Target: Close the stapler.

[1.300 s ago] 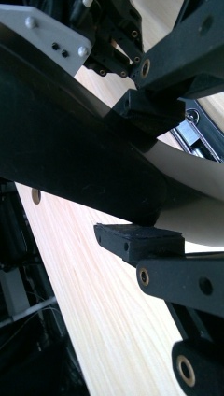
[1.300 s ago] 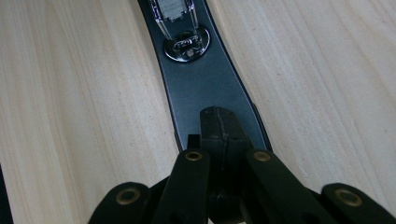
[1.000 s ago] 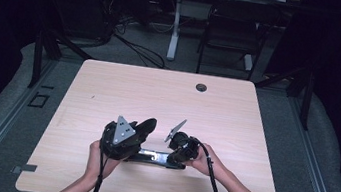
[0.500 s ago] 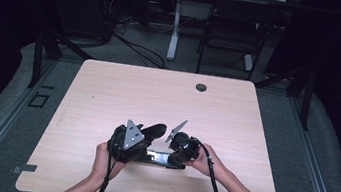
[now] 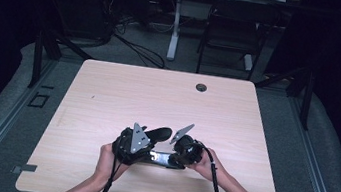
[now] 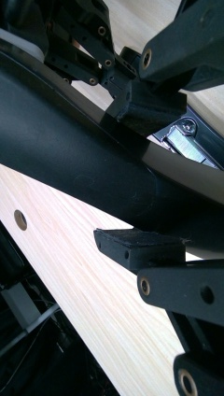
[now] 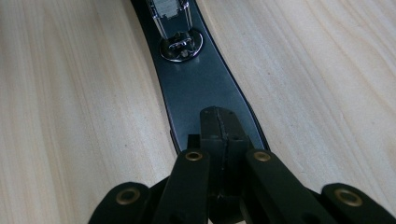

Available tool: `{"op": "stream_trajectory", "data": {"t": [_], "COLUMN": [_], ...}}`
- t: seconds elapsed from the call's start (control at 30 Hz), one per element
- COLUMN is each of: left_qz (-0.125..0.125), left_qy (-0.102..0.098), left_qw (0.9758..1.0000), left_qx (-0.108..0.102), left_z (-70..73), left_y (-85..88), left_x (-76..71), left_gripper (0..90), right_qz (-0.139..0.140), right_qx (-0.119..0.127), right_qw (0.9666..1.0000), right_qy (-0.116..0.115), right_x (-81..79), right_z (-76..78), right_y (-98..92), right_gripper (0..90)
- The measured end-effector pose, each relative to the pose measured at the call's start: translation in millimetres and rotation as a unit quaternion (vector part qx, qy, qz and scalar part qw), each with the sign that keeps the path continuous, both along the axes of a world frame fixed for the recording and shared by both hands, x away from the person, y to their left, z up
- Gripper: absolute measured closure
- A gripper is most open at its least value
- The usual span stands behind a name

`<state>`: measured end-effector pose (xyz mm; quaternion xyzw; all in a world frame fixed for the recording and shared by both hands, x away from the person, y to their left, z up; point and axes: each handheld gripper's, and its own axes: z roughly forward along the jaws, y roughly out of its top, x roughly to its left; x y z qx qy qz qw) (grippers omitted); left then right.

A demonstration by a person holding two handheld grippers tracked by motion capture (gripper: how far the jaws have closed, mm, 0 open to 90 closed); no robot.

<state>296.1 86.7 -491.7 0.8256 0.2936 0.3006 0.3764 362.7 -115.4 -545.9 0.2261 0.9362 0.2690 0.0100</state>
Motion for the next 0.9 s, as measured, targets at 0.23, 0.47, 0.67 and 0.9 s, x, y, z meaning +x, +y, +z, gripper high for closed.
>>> {"op": "stream_trajectory", "data": {"t": [0.23,0.47,0.67,0.9], "left_qz": [-0.007,-0.011,-0.007,-0.009], "left_qy": [-0.001,-0.002,-0.005,-0.008], "left_qw": [0.9999,0.9997,0.9996,0.9989], "left_qx": [0.014,0.022,0.028,0.045], "left_z": [-3.8,-5.5,-7.7,-12.1], "left_y": [-5.7,-7.9,-11.5,-18.1], "left_x": [0.0,0.1,-0.5,-0.7], "left_gripper": [44.7,44.4,44.2,43.6], "right_qz": [-0.004,-0.005,-0.017,-0.047], "right_qx": [0.017,0.022,0.016,0.064], "right_qw": [0.9998,0.9997,0.9996,0.9965], "right_qy": [0.005,0.012,0.015,-0.027], "right_x": [0.2,1.1,0.9,-10.9], "right_z": [-1.6,-1.9,-0.6,36.7], "right_y": [-3.9,-6.0,-12.2,-34.7], "right_gripper": [90.0,90.0,90.0,90.0]}}
